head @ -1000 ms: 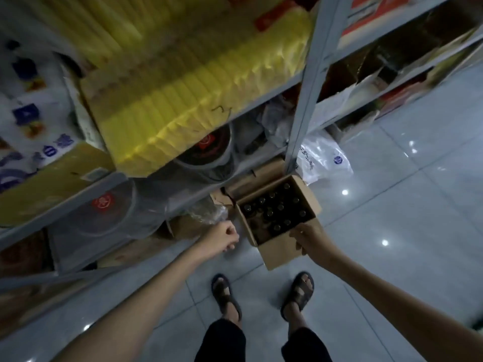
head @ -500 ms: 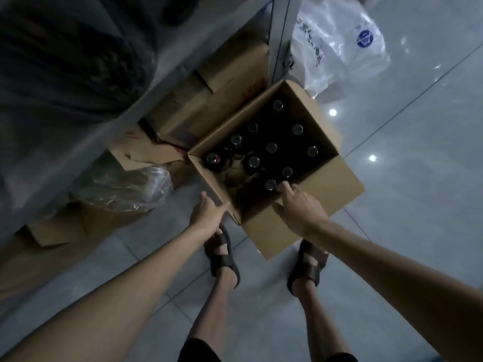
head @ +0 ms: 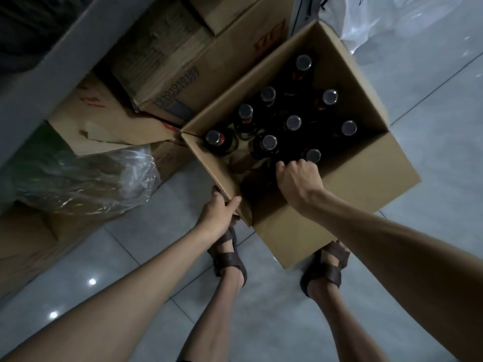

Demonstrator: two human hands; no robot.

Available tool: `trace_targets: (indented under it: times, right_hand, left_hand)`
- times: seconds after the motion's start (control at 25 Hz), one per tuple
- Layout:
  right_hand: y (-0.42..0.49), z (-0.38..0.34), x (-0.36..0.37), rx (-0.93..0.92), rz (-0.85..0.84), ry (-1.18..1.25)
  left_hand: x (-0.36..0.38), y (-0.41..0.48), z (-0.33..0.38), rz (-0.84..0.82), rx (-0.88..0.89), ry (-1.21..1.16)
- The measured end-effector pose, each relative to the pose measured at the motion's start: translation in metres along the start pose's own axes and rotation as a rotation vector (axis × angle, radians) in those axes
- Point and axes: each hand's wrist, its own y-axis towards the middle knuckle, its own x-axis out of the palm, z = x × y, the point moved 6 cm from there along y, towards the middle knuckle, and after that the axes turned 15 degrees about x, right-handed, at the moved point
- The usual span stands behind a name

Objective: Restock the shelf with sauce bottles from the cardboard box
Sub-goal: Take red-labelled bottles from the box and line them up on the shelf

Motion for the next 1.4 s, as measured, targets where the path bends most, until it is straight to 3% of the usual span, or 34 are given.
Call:
trace_targets:
  times: [0.16,0.4,0.64,0.84,1.16,1.4]
  right_hand:
    - [-0.025,0.003,-0.011,-0.074,0.054,0.143]
    - [-0.108,0.05,-0.116,-0.104,0.124,0.676]
    - [-0.224,0.123,-0.324,-0.131,0.144,0.925]
    - [-0.332,0.193,-0.522,-0.183,0.292,1.191]
    - [-0.528,0.247,-0.77,-0.46,0.601,1.337]
    - [-0.64,0.226,-0.849,-0.891,0.469,1.288]
  left_hand:
    - [-0.01,-0.019,0.015,0.067,0.13,0.25]
    - [-0.035,-0.085,0.061,0.026,0.393,0.38]
    - [-0.085,-0.212,0.219,-0.052,0.781,0.375]
    - [-0.163,-0.344,0.373,0.144,0.945,0.274]
    - [-0.253,-0.607,0.518,0.391,1.202,0.063]
    - [-0.304,-0.759,0.536,0.554,1.293,-0.13]
